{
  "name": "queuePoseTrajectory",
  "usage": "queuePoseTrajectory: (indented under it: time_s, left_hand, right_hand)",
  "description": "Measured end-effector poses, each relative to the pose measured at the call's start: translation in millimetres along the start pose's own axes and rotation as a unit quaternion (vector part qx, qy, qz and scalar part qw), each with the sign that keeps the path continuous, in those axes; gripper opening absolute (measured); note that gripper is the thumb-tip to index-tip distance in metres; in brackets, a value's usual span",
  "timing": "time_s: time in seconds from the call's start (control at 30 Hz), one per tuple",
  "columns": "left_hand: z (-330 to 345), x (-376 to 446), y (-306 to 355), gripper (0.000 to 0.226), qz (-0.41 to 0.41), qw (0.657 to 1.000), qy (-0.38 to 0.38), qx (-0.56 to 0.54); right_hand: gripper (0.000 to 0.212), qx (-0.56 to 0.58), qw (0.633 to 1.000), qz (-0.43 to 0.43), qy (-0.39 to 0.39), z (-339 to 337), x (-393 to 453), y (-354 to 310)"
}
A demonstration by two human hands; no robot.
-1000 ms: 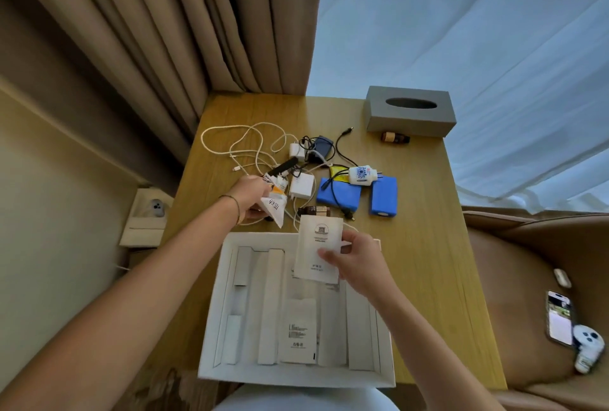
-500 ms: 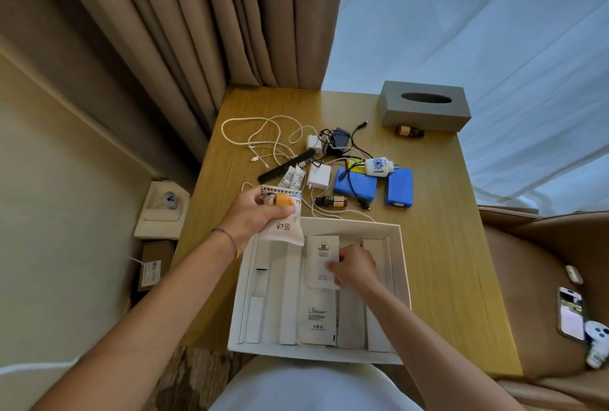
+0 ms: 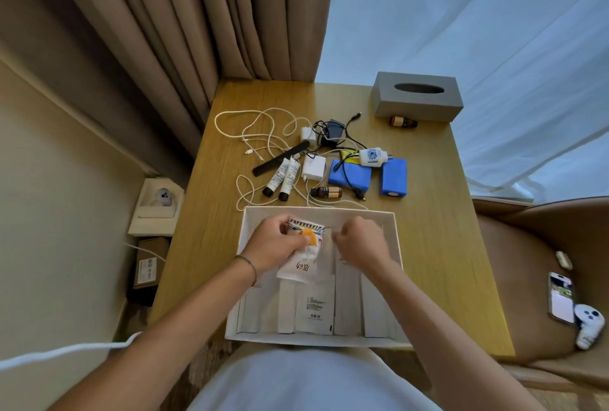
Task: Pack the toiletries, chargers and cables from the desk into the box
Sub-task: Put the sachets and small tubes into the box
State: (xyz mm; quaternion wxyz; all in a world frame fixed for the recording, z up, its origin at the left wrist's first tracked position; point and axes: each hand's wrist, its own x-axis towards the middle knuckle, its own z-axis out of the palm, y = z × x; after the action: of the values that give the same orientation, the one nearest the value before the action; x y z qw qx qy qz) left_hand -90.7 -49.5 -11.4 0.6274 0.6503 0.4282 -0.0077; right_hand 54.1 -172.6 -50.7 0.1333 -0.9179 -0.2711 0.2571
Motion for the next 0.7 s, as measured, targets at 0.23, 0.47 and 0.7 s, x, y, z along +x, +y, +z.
queuePoseTrajectory:
  time_s: [0.23, 0.47, 0.7]
  left_hand:
    - [41.9, 10.0, -27.1, 0.038, 0.011, 0.989, -0.059, 0.133]
    - [78.3, 10.2, -51.7, 0.024, 0.031, 0.963, -0.086, 0.253]
    - [103.2, 9.9, -65.6, 0.025, 0.147, 0.885, -0.075, 0.435]
  right_hand:
    - [0.017, 0.09, 0.995, -0.026, 0.029, -41.6, -23.5, 16.4]
    - [0.017, 0.121, 0.991, -0.022, 0.043, -48.4, -32.9, 23.6]
    - [0.016, 0.143, 0.988, -0.019, 0.05, -52.7, -32.9, 24.7]
